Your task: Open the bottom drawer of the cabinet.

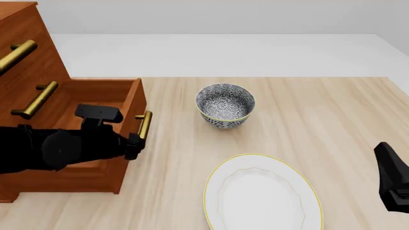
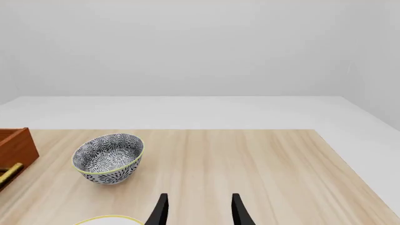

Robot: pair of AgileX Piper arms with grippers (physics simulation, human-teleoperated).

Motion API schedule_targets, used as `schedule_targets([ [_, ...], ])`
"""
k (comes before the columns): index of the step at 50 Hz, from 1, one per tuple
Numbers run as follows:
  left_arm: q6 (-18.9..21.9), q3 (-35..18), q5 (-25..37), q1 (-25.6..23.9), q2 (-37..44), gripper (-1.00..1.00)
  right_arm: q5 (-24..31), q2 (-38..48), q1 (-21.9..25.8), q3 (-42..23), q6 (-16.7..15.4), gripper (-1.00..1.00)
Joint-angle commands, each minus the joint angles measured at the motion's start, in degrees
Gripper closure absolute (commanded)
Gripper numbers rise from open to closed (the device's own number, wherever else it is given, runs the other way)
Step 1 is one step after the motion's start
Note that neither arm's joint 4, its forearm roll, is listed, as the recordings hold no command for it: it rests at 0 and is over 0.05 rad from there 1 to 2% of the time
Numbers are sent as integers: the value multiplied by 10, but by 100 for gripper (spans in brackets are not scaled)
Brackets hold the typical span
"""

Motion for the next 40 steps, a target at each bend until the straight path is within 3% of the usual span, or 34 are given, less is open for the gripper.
schedule_targets([
  [1,-19,-2,7,-47,-23,-100,0,0,0,0,0,-100],
  [4,9,13,17,-37,-86,-100,0,0,0,0,0,-100],
  [5,35,24,18,-21,-128,-100,0,0,0,0,0,-100],
  [18,88,42,143,15,-432,-100,0,0,0,0,0,-100],
  [28,96,59,274,50,-687,-100,0,0,0,0,0,-100],
  [35,104,34,375,60,-827,-100,0,0,0,0,0,-100],
  [40,88,0,397,66,-839,-100,0,0,0,0,0,-100],
])
